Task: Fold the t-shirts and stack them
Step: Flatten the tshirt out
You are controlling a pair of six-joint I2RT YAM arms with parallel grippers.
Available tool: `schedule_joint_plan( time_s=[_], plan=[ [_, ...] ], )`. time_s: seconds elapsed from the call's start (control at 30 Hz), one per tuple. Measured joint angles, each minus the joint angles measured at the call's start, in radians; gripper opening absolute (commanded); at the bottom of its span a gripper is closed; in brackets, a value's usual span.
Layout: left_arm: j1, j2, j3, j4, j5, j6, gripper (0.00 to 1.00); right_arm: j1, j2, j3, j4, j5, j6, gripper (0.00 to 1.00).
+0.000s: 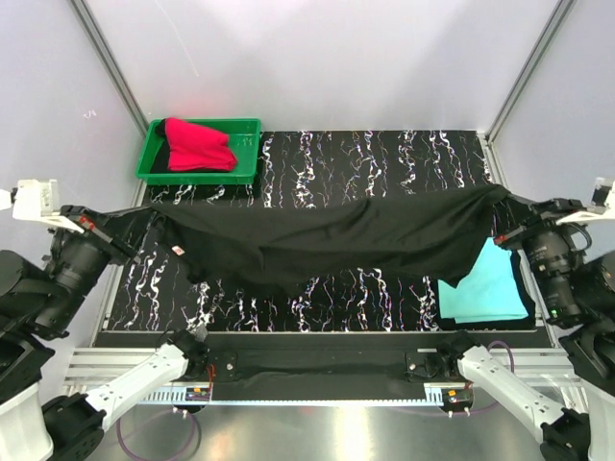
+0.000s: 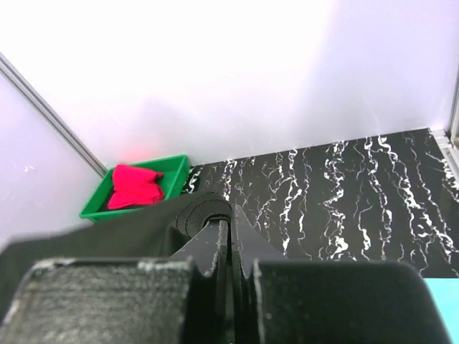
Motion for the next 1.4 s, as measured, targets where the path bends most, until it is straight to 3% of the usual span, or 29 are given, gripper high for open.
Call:
schedule_joint_plan(
  time_s=[0.17, 0.33, 0.5, 0.6, 0.73, 1.0, 1.4],
  plan=[
    [0.000, 0.080, -0.028, 0.022, -0.019, 0.047, 0.00, -0.001, 0.120, -0.021, 0.056, 0.003, 0.002, 0.00],
    [0.016, 0.327, -0.094, 0.020, -0.105, 0.058, 0.00, -0.039, 0.488, -0.005, 0.177, -0.033, -0.032, 0.00],
    [0.199, 0.644, -0.134, 0.018, -0.061, 0.053, 0.00, -0.171, 0.973, 0.117, 0.185, -0.176, -0.031, 0.00],
    [0.315, 0.823, -0.140, 0.005, -0.023, 0.052, 0.00, -0.237, 1.215, 0.229, 0.105, -0.220, -0.036, 0.00],
    [0.399, 0.937, -0.141, 0.012, -0.009, 0.069, 0.00, -0.276, 1.374, 0.299, 0.029, -0.243, -0.056, 0.00],
    [0.393, 0.732, -0.142, 0.068, 0.159, 0.068, 0.00, -0.274, 1.225, 0.266, -0.026, -0.298, -0.034, 0.00],
    [0.393, 0.196, -0.208, 0.106, 0.467, 0.013, 0.00, -0.274, 0.531, 0.022, -0.069, -0.383, 0.034, 0.00]
  ],
)
